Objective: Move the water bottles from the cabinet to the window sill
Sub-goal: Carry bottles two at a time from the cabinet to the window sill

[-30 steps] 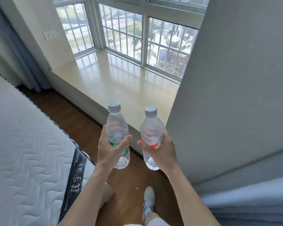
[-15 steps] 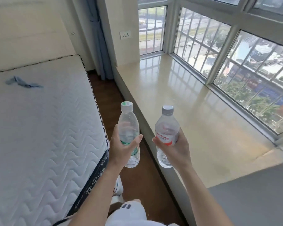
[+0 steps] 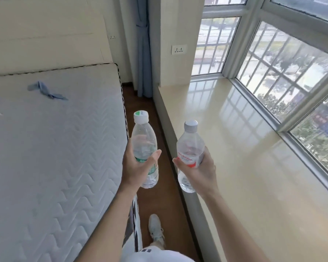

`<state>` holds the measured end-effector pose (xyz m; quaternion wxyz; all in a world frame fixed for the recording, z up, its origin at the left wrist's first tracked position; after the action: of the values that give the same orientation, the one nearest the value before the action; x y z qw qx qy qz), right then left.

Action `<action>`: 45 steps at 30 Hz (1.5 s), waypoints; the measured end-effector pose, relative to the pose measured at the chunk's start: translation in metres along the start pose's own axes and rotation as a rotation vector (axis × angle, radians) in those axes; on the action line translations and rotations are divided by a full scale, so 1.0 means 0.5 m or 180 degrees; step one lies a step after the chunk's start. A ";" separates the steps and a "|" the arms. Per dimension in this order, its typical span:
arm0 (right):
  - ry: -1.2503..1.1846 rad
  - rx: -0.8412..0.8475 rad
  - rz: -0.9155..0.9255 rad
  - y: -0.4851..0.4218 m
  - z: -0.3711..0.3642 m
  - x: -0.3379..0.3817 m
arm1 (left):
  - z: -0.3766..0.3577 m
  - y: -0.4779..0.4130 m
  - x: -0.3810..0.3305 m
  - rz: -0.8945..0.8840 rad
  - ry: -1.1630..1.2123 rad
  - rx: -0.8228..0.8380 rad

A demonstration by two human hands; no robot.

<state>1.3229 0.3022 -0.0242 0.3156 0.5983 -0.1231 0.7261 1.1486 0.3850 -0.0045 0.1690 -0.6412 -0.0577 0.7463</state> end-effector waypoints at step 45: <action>-0.0465 -0.0629 -0.0190 -1.475 -0.244 0.387 | -0.491 -1.506 0.379 -0.0125 0.0279 0.1115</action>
<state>1.6567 0.9983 -0.0189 0.3847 0.6190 -0.1988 0.6552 1.4999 1.1199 0.0038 0.2951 -0.6326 0.0681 0.7128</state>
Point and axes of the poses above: each hand's wrist, its own y-axis away from the middle knuckle, its own z-axis out of the back of the hand, x = y × z, the point moved 3 cm from there along -y, towards the middle knuckle, and after that the axes turned 11 degrees about -z, right-handed, at the moved point
